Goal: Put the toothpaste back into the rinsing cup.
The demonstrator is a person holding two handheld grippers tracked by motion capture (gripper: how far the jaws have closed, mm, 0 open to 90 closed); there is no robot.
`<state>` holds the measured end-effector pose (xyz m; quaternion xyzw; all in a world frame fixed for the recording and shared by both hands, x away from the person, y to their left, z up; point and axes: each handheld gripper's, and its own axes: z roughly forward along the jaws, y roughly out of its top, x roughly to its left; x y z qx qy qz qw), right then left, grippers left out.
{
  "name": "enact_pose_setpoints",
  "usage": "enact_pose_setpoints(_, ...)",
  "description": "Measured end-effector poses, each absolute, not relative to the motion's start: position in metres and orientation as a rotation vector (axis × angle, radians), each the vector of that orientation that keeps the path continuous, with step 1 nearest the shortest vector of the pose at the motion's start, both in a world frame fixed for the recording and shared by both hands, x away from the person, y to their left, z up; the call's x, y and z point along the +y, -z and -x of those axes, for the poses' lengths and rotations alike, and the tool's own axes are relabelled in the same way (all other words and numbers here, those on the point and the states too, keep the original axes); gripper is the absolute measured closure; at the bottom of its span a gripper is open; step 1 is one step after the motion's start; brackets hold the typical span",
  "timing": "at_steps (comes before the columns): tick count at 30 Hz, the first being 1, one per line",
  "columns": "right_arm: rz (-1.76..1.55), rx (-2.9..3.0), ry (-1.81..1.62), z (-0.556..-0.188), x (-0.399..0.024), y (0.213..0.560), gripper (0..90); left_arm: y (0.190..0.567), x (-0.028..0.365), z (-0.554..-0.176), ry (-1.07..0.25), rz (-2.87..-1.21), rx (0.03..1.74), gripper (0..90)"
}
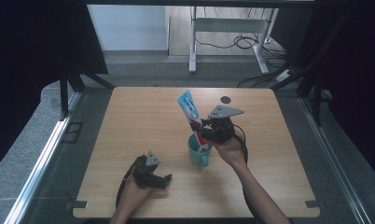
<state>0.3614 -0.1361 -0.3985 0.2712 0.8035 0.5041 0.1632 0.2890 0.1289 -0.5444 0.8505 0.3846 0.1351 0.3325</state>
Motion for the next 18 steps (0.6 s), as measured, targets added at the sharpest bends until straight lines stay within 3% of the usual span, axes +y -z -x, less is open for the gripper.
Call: enact_pose_setpoints(18, -0.773, 2.316, -1.418, -0.362, -0.133, 0.425, 71.2, 0.545, 0.129, -0.289, -0.354, -2.219, 1.005, 4.0)
